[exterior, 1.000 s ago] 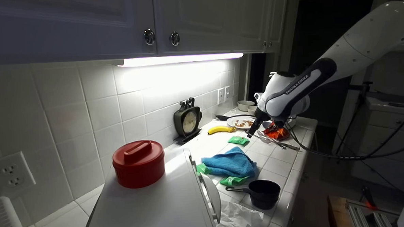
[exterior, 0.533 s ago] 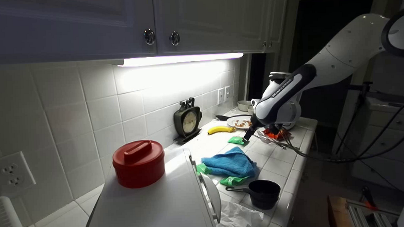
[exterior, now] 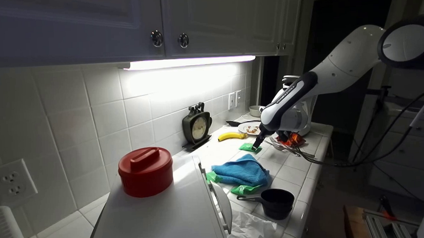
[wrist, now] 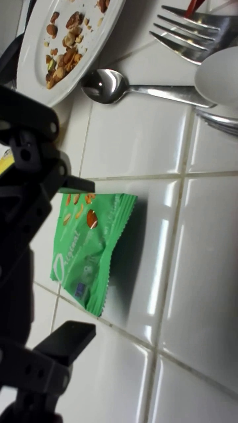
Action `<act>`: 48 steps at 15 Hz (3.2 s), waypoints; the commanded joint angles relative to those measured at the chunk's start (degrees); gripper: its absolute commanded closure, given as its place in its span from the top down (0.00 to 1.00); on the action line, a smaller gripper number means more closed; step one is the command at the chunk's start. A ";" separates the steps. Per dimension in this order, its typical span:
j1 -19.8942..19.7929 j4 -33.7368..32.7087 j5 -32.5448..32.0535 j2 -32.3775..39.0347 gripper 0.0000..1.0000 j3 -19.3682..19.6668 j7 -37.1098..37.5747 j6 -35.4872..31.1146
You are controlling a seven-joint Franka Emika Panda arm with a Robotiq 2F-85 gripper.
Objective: Remove the fork from underneath the table
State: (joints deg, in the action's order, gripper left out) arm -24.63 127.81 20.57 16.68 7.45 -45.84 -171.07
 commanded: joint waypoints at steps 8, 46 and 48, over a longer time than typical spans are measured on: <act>-3.03 -5.81 0.51 5.71 0.19 -2.29 -1.43 -0.13; -2.28 -13.31 -5.45 8.28 0.17 -4.16 1.05 7.41; -0.69 -12.41 -7.67 5.98 0.05 -2.93 3.80 11.72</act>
State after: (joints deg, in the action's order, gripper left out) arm -26.75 113.52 17.36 26.15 3.49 -47.37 -165.66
